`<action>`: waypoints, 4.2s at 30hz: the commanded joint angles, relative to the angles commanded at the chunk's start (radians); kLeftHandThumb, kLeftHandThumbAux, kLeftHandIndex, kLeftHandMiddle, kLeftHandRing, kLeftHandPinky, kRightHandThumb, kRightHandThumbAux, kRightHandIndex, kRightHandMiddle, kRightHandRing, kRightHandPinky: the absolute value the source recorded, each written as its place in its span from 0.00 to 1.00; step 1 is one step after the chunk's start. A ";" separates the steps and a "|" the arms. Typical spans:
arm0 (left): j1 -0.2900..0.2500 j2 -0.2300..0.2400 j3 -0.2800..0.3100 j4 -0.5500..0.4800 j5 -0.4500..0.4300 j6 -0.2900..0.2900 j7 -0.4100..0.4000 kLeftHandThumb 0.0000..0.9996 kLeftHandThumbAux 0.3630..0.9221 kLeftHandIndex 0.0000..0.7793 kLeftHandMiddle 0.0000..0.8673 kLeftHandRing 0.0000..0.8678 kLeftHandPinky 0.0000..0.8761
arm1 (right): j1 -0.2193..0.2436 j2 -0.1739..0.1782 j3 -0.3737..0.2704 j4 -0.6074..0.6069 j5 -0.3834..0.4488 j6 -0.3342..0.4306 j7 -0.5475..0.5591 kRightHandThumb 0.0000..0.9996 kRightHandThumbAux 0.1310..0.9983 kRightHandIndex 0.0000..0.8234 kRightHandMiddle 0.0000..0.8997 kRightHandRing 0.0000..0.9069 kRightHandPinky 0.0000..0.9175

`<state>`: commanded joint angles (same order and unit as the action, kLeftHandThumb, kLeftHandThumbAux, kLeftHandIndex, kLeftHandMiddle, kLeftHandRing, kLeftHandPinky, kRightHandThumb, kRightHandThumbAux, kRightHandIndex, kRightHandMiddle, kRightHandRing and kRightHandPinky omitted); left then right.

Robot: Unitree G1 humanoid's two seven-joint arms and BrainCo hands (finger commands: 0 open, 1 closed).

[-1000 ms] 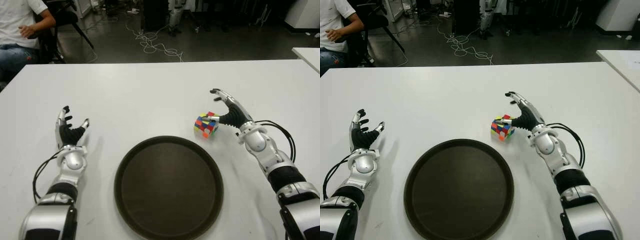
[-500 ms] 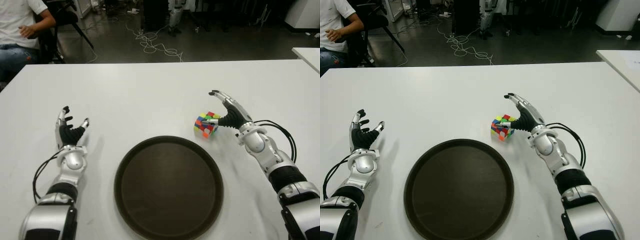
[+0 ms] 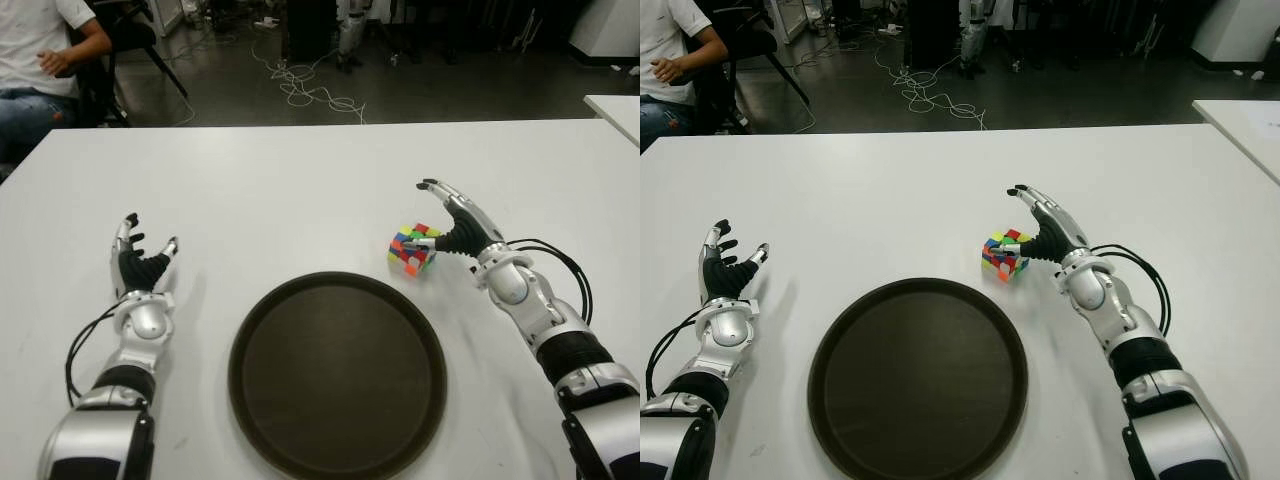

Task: Pick up the Rubik's Cube and put it in the plate

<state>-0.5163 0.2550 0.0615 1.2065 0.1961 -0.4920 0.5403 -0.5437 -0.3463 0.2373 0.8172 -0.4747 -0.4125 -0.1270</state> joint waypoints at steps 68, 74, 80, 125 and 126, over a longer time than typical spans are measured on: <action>-0.003 -0.001 -0.018 0.002 0.023 0.005 0.029 0.01 0.70 0.14 0.17 0.20 0.25 | -0.044 0.010 0.088 -0.008 -0.065 0.052 0.036 0.00 0.62 0.00 0.00 0.00 0.00; -0.001 -0.002 -0.017 -0.002 0.020 -0.001 0.026 0.01 0.71 0.13 0.18 0.21 0.26 | -0.049 0.013 0.093 -0.003 -0.067 0.060 0.041 0.00 0.60 0.00 0.00 0.00 0.00; -0.001 -0.003 -0.017 -0.004 0.020 0.001 0.026 0.00 0.70 0.13 0.17 0.19 0.21 | -0.053 0.015 0.096 0.000 -0.068 0.067 0.046 0.00 0.62 0.00 0.00 0.00 0.00; 0.000 -0.005 -0.011 -0.006 0.014 0.004 0.022 0.00 0.70 0.13 0.17 0.22 0.30 | -0.074 0.026 0.123 0.052 -0.080 0.120 0.049 0.00 0.58 0.00 0.00 0.00 0.00; 0.000 -0.004 -0.011 -0.006 0.014 0.003 0.022 0.00 0.69 0.13 0.18 0.22 0.30 | -0.073 0.026 0.123 0.051 -0.079 0.121 0.049 0.00 0.58 0.00 0.00 0.00 0.00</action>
<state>-0.5164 0.2505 0.0502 1.2002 0.2104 -0.4888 0.5623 -0.6167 -0.3204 0.3608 0.8678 -0.5541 -0.2913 -0.0779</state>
